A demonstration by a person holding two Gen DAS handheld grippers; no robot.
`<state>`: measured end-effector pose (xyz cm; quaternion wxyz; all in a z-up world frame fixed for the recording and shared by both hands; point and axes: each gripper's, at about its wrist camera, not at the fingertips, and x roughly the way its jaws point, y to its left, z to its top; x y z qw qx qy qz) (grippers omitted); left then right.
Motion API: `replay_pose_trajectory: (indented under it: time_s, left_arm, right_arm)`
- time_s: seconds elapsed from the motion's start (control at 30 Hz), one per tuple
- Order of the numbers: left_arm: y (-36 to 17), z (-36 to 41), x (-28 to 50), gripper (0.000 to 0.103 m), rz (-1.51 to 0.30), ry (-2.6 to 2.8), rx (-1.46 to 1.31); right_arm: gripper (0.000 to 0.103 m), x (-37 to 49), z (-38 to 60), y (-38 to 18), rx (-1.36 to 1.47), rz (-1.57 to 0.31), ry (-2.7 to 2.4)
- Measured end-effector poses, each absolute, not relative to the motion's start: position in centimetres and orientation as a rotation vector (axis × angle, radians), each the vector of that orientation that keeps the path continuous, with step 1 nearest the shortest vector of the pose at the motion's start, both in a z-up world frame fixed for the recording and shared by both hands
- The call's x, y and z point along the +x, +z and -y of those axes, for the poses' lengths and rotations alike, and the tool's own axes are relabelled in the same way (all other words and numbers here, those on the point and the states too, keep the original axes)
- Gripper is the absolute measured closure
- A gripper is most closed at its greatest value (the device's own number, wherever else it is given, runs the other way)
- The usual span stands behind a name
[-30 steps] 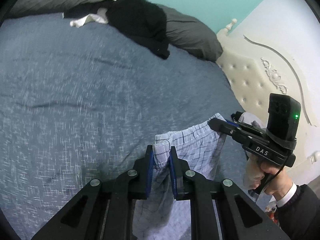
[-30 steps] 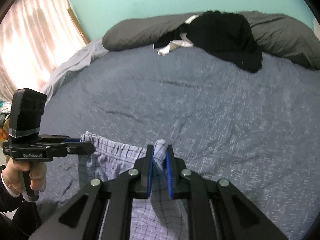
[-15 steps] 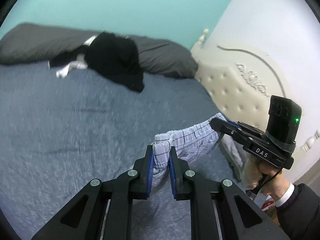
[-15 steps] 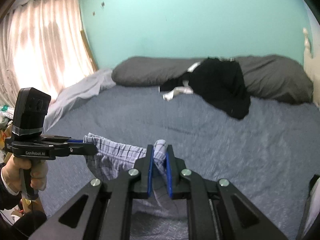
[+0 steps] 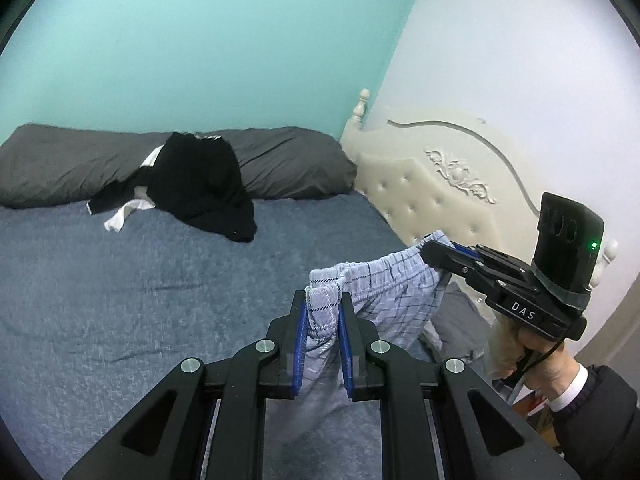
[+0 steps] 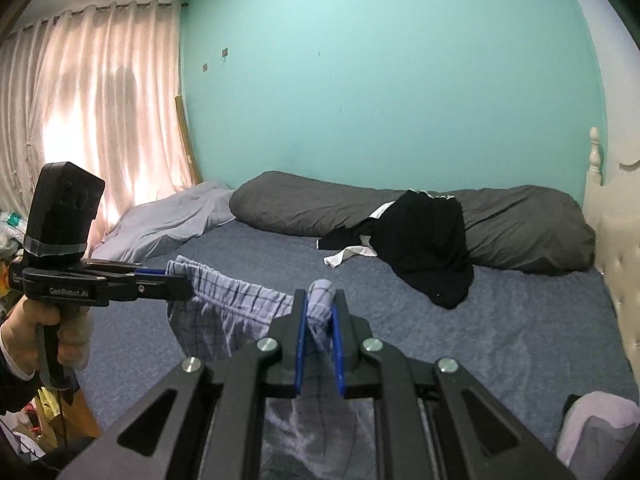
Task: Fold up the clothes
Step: 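Lift the shorts up by the waistband with both grippers, then carry the hanging shorts with both grippers toward the grey pillow by the headboard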
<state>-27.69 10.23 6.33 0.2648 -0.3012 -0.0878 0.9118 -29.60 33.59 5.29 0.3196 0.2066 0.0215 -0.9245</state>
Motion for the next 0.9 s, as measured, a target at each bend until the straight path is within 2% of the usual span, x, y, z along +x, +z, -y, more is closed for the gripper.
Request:
replay_pose_trajectory:
  time_s: [0.47, 0.9]
  left_arm:
    - [10.4, -15.3, -23.6, 0.088, 0.185, 2.418, -0.759]
    - [11.2, -21.3, -21.6, 0.088, 0.143, 2.361, -0.749]
  right_arm:
    - [0.092, -23.3, -38.5, 9.7, 0.507, -0.053, -2.51]
    - [0.092, -20.3, -43.6, 10.6, 0.508, -0.037, -2.576]
